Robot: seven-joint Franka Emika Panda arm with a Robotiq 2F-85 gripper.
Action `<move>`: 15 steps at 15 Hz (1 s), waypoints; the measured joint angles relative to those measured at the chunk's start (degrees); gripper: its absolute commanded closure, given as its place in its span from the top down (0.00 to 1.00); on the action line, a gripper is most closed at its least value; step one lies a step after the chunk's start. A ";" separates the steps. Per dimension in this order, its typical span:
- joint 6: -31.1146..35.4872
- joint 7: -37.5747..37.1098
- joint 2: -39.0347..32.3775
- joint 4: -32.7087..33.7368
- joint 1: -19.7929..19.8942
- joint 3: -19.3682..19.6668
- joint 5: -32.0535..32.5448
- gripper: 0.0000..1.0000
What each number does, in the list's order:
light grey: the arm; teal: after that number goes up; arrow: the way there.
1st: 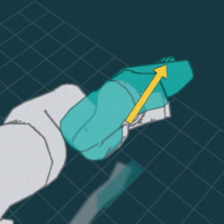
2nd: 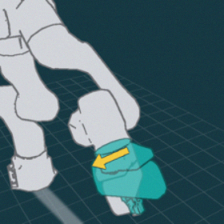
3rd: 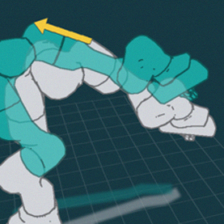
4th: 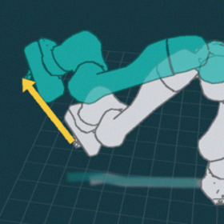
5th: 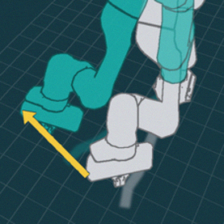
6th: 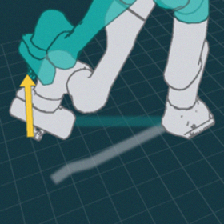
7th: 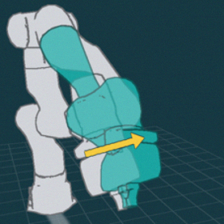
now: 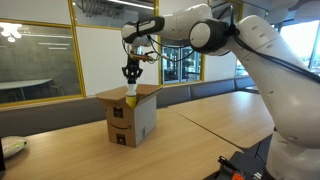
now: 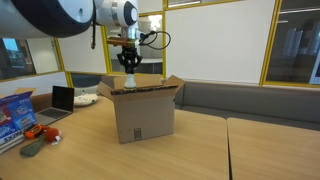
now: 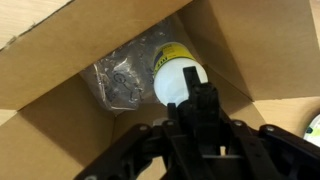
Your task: Put the plastics and the bottle in the box respectively
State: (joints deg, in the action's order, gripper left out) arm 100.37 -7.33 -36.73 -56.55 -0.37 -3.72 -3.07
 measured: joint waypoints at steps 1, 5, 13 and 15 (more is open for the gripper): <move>-0.02 0.38 -0.77 0.57 0.34 -0.10 -0.64 0.19; -0.03 1.73 -4.87 2.81 2.49 -0.28 -2.81 0.77; -1.53 2.40 -10.62 8.45 5.63 -0.72 -4.99 1.00; -1.94 2.39 -10.72 9.30 5.92 -0.72 -5.00 1.00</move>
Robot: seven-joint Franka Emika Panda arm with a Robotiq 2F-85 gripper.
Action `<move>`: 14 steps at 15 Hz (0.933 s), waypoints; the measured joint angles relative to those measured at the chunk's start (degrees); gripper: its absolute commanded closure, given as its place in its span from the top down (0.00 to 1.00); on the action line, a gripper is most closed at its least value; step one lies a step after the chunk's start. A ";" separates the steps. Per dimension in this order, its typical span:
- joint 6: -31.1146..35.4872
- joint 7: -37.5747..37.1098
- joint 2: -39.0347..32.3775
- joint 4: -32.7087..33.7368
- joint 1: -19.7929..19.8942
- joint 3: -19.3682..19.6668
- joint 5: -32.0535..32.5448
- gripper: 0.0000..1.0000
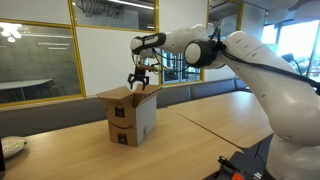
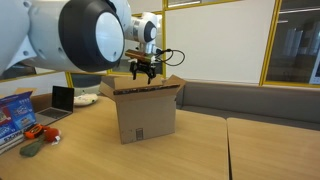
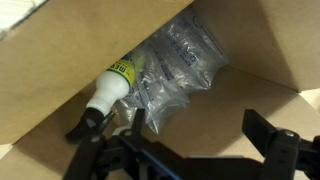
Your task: Put the plastics and the bottle in the box respectively
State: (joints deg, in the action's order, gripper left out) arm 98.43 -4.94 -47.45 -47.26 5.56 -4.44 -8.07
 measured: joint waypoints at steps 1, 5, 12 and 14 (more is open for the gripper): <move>-0.17 -0.04 0.03 0.53 0.11 0.00 0.00 0.99; -1.11 -0.60 1.83 1.39 0.32 0.21 0.00 1.00; -3.03 -3.93 12.90 -4.27 0.33 1.96 0.80 1.00; -3.03 -4.36 17.79 -9.39 0.37 2.76 1.08 1.00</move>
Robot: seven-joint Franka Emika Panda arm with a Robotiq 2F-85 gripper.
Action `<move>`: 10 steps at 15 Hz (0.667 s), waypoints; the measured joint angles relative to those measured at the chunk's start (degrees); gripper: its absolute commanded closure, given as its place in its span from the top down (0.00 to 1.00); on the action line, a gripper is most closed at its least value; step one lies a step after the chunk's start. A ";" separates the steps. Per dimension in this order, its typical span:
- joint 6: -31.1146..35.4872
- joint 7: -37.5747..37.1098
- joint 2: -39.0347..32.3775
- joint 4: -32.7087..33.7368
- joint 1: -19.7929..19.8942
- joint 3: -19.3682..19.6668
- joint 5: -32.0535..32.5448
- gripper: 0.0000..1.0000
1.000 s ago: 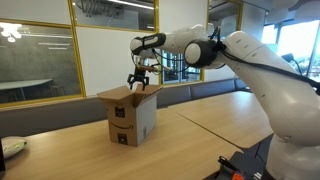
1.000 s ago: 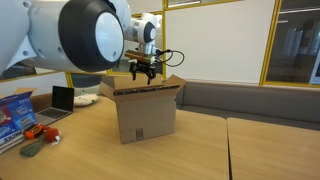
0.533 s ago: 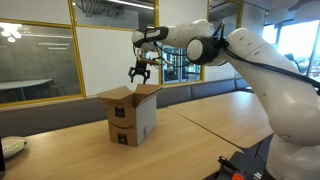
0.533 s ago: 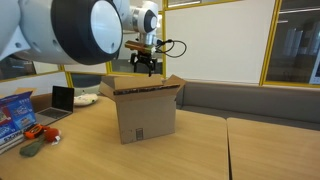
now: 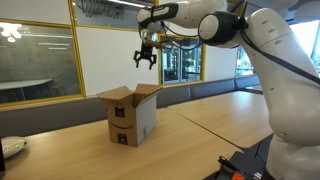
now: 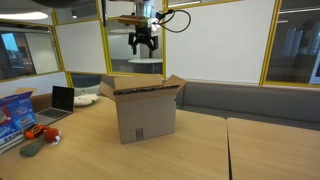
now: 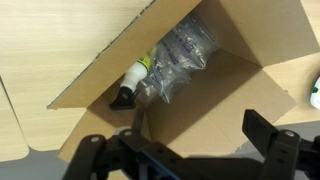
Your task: Put the plastics and the bottle in the box respectively
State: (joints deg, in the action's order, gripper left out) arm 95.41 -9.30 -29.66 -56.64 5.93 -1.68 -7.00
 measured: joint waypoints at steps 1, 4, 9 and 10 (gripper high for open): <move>0.00 -0.11 2.35 -2.64 0.01 0.40 0.05 1.00; 0.03 -0.28 9.13 -11.02 0.04 1.53 0.28 1.00; 0.67 -0.30 18.53 -25.87 0.05 2.74 1.54 1.00; 0.88 -0.30 20.15 -28.93 0.05 2.83 1.78 1.00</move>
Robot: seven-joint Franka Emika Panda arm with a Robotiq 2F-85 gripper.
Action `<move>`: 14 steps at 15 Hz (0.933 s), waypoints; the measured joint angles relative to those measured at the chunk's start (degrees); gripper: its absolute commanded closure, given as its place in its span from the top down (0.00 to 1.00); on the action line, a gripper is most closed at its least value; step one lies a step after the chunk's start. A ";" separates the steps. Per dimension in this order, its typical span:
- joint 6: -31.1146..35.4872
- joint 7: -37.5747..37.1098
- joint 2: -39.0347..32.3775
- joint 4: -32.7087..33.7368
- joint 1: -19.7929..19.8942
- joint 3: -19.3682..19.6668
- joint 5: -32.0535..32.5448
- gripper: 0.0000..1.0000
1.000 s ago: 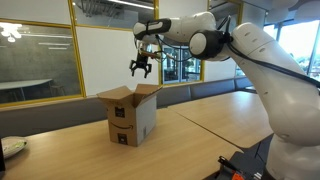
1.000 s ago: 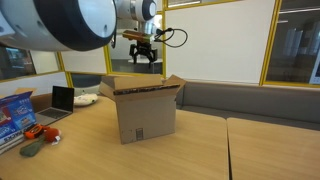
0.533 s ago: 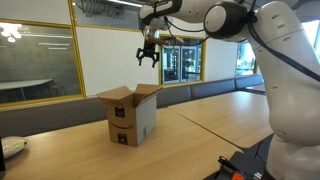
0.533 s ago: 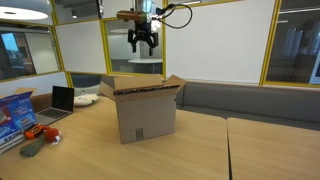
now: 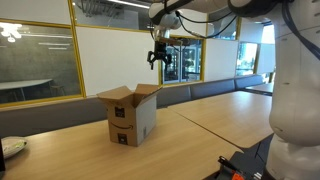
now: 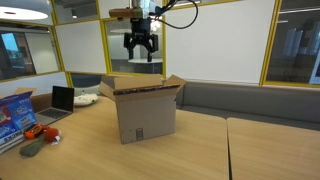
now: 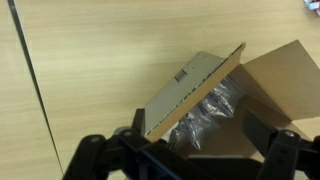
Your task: Put the plastics and the bottle in the box respectively
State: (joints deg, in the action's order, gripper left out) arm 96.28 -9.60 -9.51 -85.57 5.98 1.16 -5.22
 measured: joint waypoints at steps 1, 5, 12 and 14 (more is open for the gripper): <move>0.31 0.00 1.56 -3.11 -0.02 0.15 0.19 1.00; 2.68 0.30 7.31 -15.76 -0.02 1.05 0.64 1.00; 10.88 9.41 18.65 -39.00 -0.02 2.46 3.65 1.00; 11.67 12.73 22.38 -44.23 -0.02 2.68 4.91 1.00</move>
State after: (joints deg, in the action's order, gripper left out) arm 107.95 3.13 12.87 -129.80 5.96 3.84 -0.30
